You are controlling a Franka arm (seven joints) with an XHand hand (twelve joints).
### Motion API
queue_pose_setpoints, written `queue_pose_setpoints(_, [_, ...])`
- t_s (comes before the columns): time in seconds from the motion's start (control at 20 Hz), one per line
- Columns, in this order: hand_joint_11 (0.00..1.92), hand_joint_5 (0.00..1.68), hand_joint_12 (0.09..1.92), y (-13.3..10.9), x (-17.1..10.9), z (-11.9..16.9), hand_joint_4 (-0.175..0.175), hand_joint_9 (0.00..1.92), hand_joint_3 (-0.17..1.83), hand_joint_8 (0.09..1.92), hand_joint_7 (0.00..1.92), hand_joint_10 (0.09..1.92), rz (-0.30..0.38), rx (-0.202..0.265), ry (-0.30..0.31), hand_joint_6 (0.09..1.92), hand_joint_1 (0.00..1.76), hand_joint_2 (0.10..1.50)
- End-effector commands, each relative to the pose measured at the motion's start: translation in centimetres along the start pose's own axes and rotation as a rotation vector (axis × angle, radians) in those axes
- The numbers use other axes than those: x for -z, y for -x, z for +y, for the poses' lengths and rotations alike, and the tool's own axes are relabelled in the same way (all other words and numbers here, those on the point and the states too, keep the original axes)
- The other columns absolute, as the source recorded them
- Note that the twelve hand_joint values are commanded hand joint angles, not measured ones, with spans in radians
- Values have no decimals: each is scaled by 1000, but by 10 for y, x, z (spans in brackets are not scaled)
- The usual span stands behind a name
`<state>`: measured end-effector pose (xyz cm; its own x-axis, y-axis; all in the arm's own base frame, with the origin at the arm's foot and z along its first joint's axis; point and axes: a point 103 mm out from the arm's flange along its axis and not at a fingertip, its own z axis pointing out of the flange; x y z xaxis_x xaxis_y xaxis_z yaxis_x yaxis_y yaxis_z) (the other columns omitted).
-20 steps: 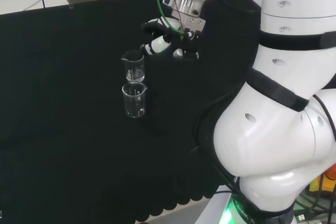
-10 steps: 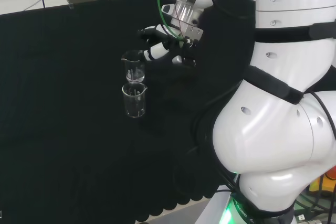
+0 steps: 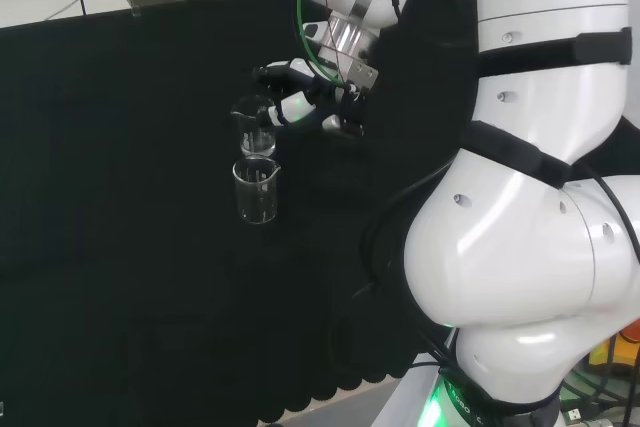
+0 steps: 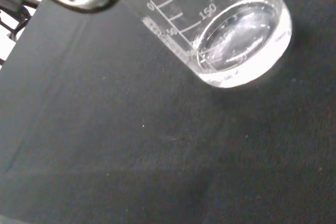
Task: Pick up the beaker on the right.
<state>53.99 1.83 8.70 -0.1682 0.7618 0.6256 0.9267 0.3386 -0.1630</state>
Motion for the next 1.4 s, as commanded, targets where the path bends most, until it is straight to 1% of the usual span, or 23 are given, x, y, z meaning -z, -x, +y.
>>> queue_pose_setpoints(0.05, [0,397,1380,0,-9,2,-33,288,585,653,156,656,60,40,23,87,912,563])
queue_pose_setpoints(0.25, [0,430,1378,0,-10,1,-33,306,587,660,179,661,84,57,57,87,935,559])
queue_pose_setpoints(0.35, [0,437,1378,2,-10,0,-33,315,590,663,190,662,110,60,74,87,940,557])
queue_pose_setpoints(0.45, [5,469,1386,4,-11,0,-34,360,618,669,242,649,139,64,85,87,956,541])
queue_pose_setpoints(0.7, [23,533,1380,8,-13,2,-34,415,657,680,314,628,163,74,77,87,988,517])
queue_pose_setpoints(0.85, [26,546,1378,8,-12,5,-34,432,664,693,351,626,174,91,77,87,1014,512])
queue_pose_setpoints(1.1, [22,539,1374,10,-14,8,-32,432,674,693,353,618,185,117,82,87,1031,507])
queue_pose_setpoints(1.4, [18,538,1372,19,-16,10,-32,438,687,693,348,612,209,124,84,94,1039,500])
